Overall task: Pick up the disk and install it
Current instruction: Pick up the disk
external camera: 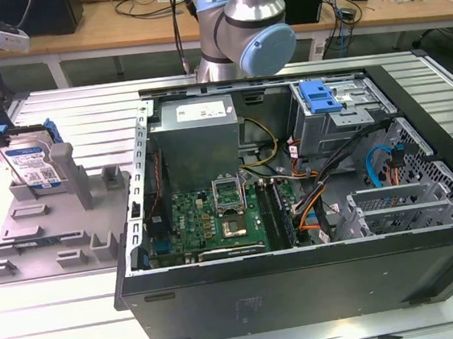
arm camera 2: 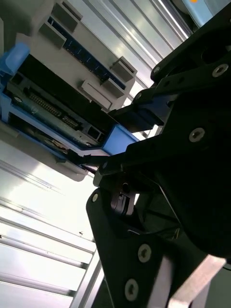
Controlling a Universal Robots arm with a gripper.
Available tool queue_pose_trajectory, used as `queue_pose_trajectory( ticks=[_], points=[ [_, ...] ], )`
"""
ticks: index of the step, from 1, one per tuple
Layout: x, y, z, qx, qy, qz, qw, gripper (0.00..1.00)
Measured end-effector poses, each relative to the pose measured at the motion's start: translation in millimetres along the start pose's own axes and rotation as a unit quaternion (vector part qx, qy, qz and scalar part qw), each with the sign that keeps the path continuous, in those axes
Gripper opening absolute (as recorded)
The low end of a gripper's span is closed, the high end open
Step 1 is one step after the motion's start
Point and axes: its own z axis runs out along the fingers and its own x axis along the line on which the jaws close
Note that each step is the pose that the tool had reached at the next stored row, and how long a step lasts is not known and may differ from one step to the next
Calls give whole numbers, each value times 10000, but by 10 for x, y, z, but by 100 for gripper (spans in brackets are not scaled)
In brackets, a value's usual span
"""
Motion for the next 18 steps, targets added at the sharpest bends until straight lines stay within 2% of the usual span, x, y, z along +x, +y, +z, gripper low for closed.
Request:
queue_pose_trajectory(
  ticks=[4,18],
  points=[
    [-2,5,45,3,0,-5,10000,45],
    [-5,5,115,3,0,-8,10000,45]
  ],
)
